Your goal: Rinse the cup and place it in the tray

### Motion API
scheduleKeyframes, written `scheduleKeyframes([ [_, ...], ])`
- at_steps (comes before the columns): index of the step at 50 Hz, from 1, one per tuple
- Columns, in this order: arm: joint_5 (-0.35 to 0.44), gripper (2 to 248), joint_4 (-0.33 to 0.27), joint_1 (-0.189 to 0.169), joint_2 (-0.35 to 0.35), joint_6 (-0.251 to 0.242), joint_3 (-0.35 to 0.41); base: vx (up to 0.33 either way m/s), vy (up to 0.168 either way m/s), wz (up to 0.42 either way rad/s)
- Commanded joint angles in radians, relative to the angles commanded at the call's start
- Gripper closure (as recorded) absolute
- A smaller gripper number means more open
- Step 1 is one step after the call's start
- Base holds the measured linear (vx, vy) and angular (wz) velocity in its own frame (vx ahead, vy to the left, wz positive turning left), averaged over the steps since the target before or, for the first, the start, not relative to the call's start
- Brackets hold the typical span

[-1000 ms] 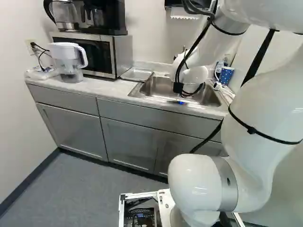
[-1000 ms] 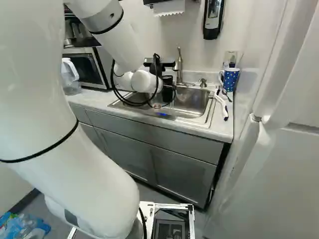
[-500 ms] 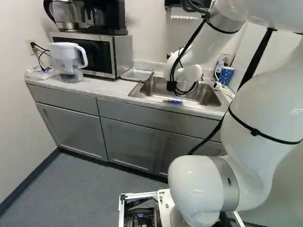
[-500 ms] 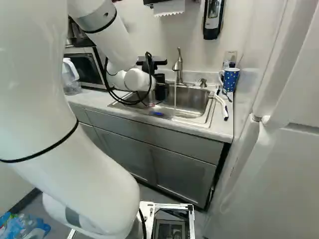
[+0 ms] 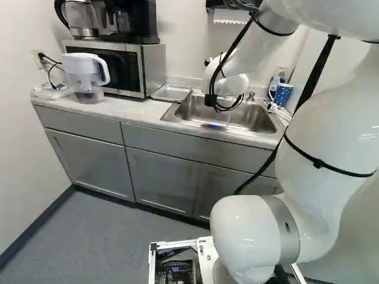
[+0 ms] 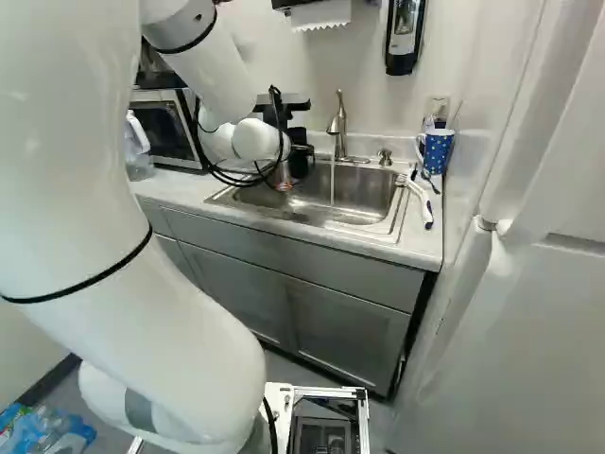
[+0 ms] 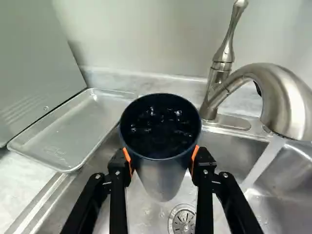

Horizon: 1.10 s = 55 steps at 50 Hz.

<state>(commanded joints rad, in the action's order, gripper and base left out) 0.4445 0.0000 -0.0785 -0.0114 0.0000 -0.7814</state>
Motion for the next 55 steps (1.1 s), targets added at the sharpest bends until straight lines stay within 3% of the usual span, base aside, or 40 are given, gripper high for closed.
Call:
scheduleKeyframes([
  [26,-0.044,125,0.0,0.033,-0.029,0.0,-0.087,0.0,0.0,0.0],
  [55,-0.086,125,0.0,0.035,-0.057,0.0,-0.18,0.0,0.0,0.0],
])
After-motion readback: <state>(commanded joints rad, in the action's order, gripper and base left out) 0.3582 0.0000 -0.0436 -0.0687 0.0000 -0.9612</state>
